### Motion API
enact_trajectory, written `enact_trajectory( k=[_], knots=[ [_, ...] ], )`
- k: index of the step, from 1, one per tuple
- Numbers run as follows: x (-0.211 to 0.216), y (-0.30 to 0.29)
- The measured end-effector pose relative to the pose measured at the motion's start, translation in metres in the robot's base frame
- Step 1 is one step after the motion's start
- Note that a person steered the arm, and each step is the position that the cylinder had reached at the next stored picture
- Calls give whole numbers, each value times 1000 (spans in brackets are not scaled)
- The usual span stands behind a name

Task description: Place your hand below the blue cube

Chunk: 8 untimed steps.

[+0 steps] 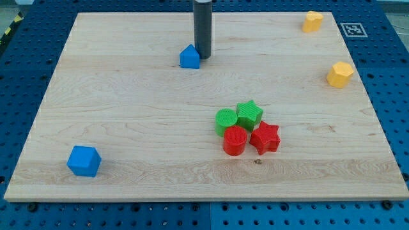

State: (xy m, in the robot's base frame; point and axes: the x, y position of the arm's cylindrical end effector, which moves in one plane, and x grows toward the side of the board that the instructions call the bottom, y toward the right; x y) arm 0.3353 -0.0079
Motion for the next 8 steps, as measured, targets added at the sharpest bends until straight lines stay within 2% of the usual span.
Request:
enact_trajectory(
  k=[2,6,8],
  knots=[
    [1,7],
    [41,24],
    [105,0]
  ],
)
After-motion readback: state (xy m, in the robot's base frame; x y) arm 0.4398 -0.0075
